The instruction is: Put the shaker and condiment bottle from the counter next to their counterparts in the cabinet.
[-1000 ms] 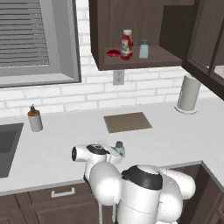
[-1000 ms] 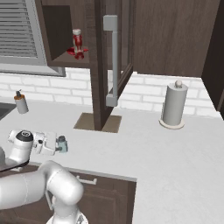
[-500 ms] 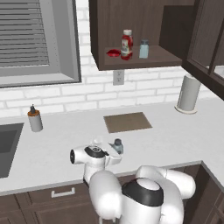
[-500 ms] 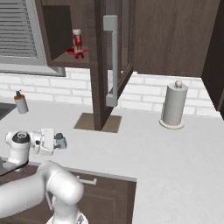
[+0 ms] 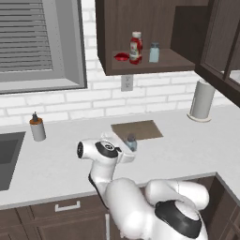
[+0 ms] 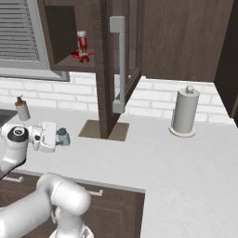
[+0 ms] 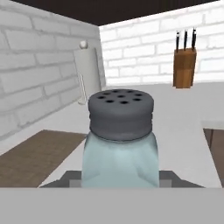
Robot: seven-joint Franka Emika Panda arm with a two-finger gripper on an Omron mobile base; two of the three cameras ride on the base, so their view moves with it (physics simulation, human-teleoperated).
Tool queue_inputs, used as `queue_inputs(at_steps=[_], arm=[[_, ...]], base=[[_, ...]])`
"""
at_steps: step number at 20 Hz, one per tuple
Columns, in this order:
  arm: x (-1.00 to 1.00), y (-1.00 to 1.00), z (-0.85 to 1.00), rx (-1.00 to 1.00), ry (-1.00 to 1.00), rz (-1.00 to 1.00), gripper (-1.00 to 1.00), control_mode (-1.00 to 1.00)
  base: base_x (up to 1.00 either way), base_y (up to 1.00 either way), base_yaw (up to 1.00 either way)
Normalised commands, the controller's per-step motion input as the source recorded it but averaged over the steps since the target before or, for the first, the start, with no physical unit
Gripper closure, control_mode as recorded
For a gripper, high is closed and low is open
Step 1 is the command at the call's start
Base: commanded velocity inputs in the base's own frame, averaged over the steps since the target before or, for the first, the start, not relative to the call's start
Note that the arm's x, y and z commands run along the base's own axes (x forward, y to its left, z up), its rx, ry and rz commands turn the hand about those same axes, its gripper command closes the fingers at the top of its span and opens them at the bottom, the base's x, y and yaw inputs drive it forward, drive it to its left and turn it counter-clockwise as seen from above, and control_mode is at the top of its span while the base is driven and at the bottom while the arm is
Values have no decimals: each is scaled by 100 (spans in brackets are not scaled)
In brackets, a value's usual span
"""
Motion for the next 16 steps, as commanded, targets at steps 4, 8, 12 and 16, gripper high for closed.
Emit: queue_inputs(at_steps=[4,8,12,16], arm=[[-32,-36,100,9,-2,-3,100,-100],[-38,-55,97,4,-9,0,100,-100],[-44,-51,95,6,-10,0,100,-100],[-38,-42,84,7,-7,2,100,-100]], base=[[0,0,0],[0,0,0],[0,0,0],[0,0,0]])
